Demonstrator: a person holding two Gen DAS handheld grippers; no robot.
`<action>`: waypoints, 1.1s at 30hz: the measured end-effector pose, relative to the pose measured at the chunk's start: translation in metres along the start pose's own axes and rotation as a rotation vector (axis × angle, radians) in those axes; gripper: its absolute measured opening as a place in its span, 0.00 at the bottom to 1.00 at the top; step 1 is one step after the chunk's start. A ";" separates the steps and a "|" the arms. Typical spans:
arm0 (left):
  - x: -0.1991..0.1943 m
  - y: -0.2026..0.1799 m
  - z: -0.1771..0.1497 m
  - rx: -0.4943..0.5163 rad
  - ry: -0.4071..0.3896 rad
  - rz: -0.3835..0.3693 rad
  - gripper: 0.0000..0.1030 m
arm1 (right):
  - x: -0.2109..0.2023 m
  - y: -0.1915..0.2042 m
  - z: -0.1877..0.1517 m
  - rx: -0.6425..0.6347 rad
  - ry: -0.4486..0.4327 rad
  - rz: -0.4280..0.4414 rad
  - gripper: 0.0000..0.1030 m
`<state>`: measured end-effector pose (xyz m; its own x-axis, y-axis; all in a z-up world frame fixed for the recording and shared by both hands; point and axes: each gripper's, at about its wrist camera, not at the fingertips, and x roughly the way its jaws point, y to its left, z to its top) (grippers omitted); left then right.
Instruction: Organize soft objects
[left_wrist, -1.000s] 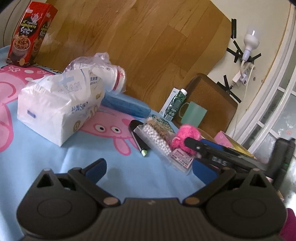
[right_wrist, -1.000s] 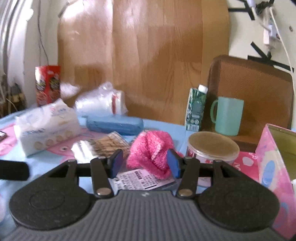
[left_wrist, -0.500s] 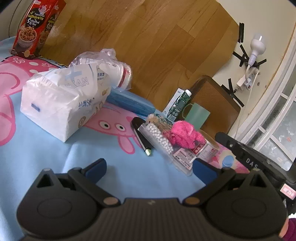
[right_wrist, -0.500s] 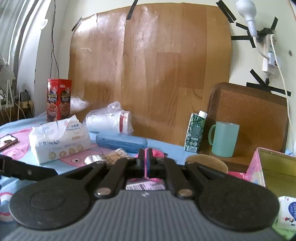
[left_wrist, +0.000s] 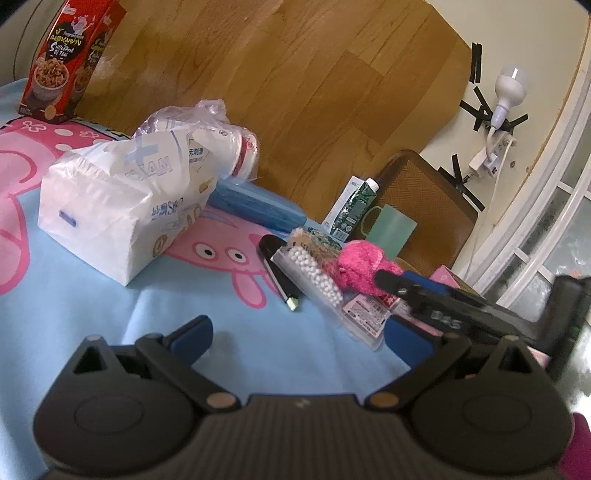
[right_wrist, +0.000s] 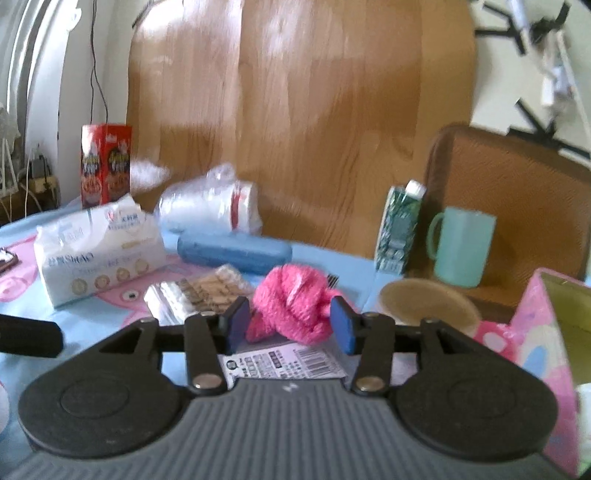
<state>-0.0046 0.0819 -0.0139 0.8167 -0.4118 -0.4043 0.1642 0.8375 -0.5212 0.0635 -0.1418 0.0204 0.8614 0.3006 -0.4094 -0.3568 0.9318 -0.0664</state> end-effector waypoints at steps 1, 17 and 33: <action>0.000 0.000 0.000 0.001 -0.001 -0.001 0.99 | 0.006 0.000 0.000 -0.002 0.016 0.014 0.46; 0.000 0.003 0.001 -0.028 0.008 -0.020 0.99 | -0.110 0.019 -0.003 -0.017 -0.209 0.110 0.02; 0.001 -0.005 0.000 0.001 0.035 0.028 0.99 | -0.087 0.007 -0.025 -0.006 -0.104 0.064 0.51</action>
<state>-0.0046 0.0773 -0.0123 0.8013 -0.4006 -0.4443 0.1422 0.8489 -0.5090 -0.0235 -0.1663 0.0326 0.8694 0.3796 -0.3163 -0.4145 0.9088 -0.0487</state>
